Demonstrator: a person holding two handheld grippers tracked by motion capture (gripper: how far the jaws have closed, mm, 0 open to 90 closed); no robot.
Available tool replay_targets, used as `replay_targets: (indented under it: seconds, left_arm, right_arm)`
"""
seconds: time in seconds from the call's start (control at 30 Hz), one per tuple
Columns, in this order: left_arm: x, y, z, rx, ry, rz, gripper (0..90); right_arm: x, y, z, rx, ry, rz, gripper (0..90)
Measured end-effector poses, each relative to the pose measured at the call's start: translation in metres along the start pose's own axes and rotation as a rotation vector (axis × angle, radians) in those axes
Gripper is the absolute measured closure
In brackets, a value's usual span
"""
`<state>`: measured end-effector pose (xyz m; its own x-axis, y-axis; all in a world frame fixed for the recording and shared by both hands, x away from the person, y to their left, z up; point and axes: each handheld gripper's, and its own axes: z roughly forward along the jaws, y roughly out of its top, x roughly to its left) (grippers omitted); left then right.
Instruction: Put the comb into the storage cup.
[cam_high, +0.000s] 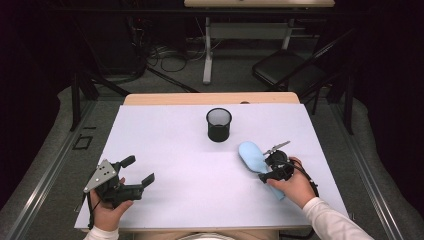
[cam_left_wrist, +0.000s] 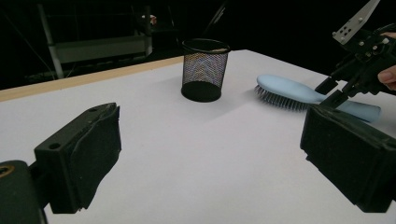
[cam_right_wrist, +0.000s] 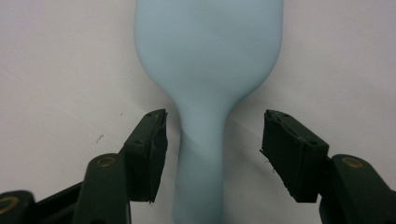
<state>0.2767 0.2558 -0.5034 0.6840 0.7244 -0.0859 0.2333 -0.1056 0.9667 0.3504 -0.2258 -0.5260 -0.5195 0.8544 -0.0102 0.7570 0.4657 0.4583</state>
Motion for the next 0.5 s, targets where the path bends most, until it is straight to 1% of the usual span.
replay_targets:
  seconds: [0.1,0.13,0.17,0.3,0.33,0.37,0.4,0.43,0.47,0.5]
  left_arm:
    - [0.0002,-0.0001,0.0000,-0.002,-0.001,-0.002,5.3]
    - [0.0002,0.0000,-0.0001,0.000,0.001,-0.001,5.3]
    - [0.0001,0.0000,-0.0001,-0.001,0.001,0.000,5.3]
    - [0.0002,-0.0001,0.0000,0.001,0.002,-0.001,5.3]
    - [0.0002,-0.0001,0.0000,-0.001,0.002,-0.003,5.3]
    - [0.0003,-0.0001,-0.0001,0.000,0.003,-0.002,5.3]
    - [0.0004,-0.0001,-0.0002,0.001,0.002,-0.002,5.3]
    - [0.0004,-0.0001,-0.0001,0.001,0.002,-0.002,5.3]
    - [0.0003,-0.0001,-0.0001,0.000,0.002,-0.003,5.3]
    - [0.0003,-0.0001,0.0000,-0.001,0.000,-0.001,5.3]
  right_arm:
    - [-0.0001,0.0003,0.0027,-0.009,-0.006,-0.001,41.4]
    - [-0.0003,0.0004,0.0037,-0.011,-0.002,0.003,41.8]
    - [-0.0003,0.0007,0.0040,-0.002,0.000,0.004,43.1]
    - [0.0000,0.0005,0.0072,-0.006,0.010,0.009,47.4]
    - [0.0000,0.0008,0.0072,0.006,0.011,0.006,48.1]
    - [0.0005,0.0009,0.0076,0.008,0.008,0.005,48.5]
    - [0.0011,0.0012,0.0085,0.004,0.012,0.004,49.0]
    - [0.0016,0.0009,0.0102,-0.015,0.013,0.006,49.5]
    - [0.0022,0.0010,0.0107,-0.018,0.011,0.007,50.0]
    - [0.0020,0.0016,0.0098,0.001,0.007,-0.002,50.8]
